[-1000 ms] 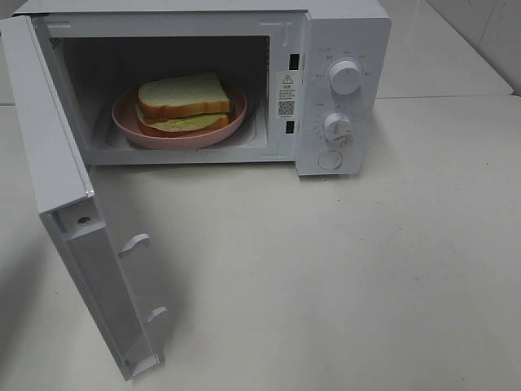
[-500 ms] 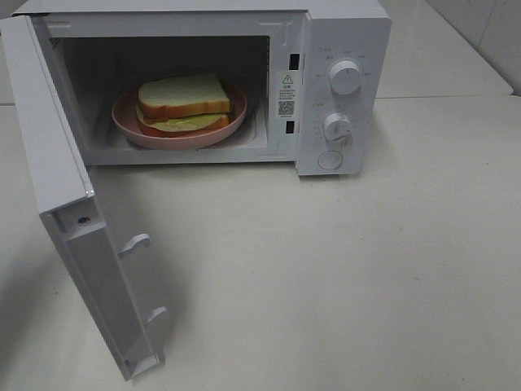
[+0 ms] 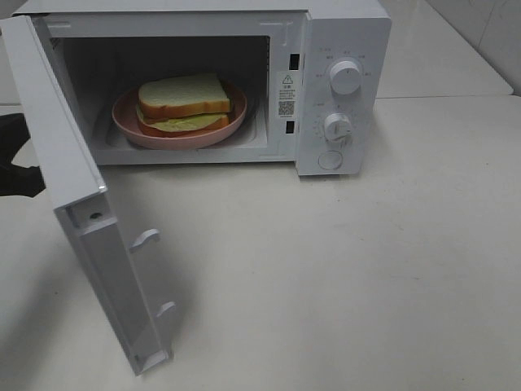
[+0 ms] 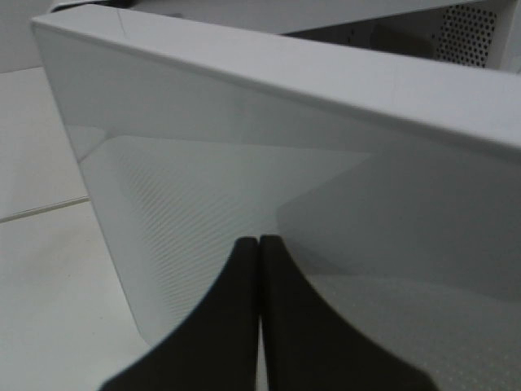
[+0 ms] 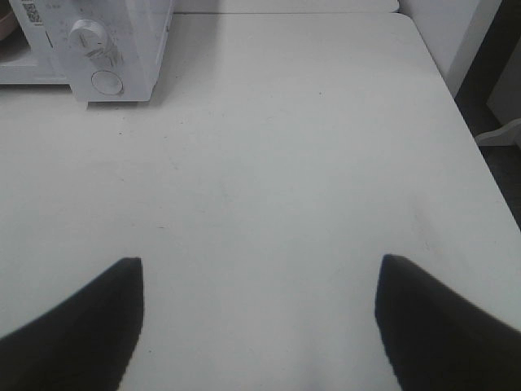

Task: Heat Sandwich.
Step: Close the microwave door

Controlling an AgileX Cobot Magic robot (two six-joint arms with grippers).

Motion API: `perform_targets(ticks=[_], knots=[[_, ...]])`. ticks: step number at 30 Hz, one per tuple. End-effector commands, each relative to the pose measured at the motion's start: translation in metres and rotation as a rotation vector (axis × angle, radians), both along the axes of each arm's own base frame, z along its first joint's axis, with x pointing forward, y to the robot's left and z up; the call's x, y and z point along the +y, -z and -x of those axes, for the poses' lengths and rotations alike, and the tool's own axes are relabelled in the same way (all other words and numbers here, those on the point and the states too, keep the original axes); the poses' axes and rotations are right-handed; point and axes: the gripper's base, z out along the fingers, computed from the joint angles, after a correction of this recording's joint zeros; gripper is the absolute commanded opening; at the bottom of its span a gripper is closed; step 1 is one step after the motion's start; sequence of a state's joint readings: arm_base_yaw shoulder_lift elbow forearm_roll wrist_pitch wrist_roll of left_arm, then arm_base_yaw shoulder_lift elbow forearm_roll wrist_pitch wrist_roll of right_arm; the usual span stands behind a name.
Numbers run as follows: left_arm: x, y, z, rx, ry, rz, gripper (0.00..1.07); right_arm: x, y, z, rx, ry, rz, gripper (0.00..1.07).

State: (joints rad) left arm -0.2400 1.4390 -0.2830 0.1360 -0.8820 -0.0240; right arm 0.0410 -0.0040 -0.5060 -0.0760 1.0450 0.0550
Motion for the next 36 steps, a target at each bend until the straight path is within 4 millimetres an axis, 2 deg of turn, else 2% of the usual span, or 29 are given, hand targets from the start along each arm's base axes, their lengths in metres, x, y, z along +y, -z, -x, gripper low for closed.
perform_targets(ticks=[1,4,11,18,22,27,36], knots=[[-0.012,0.001,-0.004,-0.009,0.022,0.018,0.0,0.0,0.0,0.003,-0.033,0.003,-0.002,0.75],[-0.017,0.003,-0.006,-0.006,0.02,0.019,0.0,0.0,0.0,0.003,-0.033,0.003,-0.002,0.75],[-0.049,0.005,-0.016,-0.01,0.036,0.001,0.0,0.0,0.0,0.003,-0.033,0.003,-0.002,0.75],[-0.072,0.008,-0.027,-0.007,0.018,0.005,0.0,0.0,0.0,0.003,-0.033,0.003,-0.001,0.75],[-0.095,0.007,-0.038,-0.011,0.03,0.037,0.0,0.0,0.0,0.003,-0.033,0.003,-0.001,0.75],[-0.105,0.006,-0.044,-0.013,0.024,0.059,0.0,0.0,0.0,0.003,-0.033,0.003,-0.001,0.75],[-0.142,0.003,-0.068,-0.004,0.024,0.078,0.0,0.0,0.0,0.003,-0.033,0.003,-0.001,0.75]])
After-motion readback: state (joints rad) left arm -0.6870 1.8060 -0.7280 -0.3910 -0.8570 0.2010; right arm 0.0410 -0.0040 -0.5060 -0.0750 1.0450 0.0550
